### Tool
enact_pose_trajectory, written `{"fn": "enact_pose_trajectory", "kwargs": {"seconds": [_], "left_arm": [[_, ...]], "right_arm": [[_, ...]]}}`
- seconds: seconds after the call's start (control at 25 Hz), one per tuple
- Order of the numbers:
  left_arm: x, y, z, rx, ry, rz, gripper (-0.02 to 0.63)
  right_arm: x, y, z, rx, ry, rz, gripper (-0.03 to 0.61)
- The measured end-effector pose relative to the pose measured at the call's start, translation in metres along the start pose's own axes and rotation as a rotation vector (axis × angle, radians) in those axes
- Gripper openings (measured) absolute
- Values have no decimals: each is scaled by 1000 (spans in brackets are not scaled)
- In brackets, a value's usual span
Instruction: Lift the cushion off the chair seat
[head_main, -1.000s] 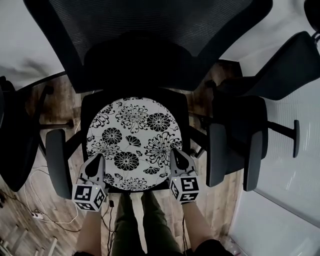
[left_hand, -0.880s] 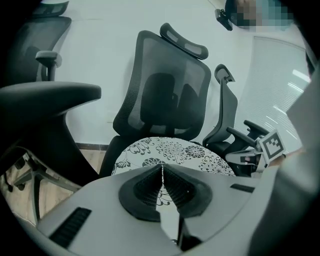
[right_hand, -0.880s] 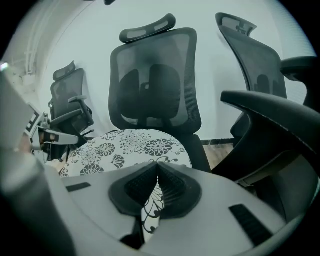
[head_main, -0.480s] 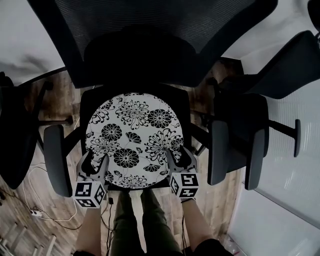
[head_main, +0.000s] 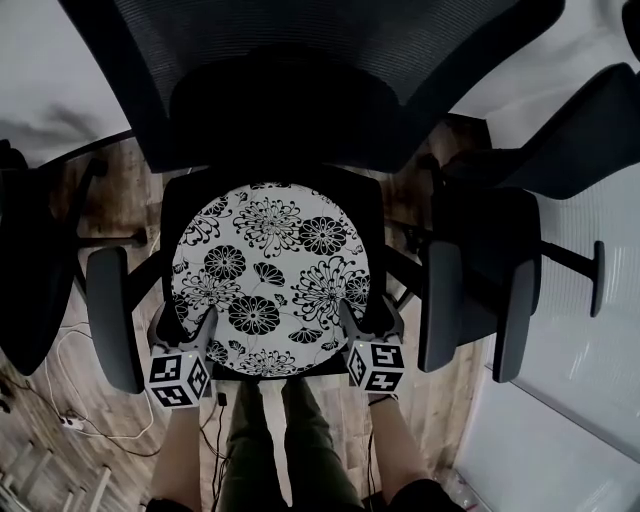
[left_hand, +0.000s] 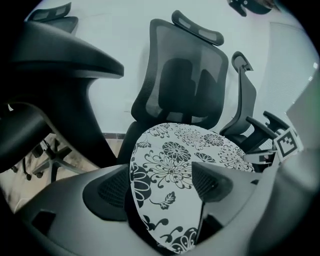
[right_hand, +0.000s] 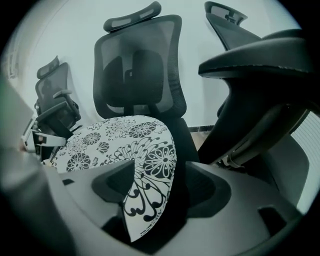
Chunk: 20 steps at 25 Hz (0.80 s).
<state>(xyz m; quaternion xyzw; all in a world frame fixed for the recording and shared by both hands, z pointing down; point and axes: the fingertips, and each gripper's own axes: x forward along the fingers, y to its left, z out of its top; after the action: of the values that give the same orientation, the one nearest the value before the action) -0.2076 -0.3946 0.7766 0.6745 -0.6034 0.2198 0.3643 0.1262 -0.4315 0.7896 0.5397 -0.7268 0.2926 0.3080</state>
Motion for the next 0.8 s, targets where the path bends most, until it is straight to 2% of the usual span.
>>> {"fn": "enact_pose_trajectory", "kwargs": {"seconds": [0.2, 0.36, 0.56, 0.76, 0.8], "left_arm": [[7, 15, -7, -74, 42, 29, 383], [16, 13, -14, -104, 99, 3, 383], [18, 10, -20, -87, 107, 9, 382], [19, 10, -23, -51, 117, 25, 382], [19, 11, -23, -53, 117, 26, 379]], "right_arm": [[3, -6, -5, -8, 20, -26, 305], [4, -7, -6, -3, 25, -26, 305], [7, -4, -11, -11, 32, -14, 304], [10, 9, -21, -23, 87, 44, 300], [10, 11, -21, -33, 89, 53, 281]]}}
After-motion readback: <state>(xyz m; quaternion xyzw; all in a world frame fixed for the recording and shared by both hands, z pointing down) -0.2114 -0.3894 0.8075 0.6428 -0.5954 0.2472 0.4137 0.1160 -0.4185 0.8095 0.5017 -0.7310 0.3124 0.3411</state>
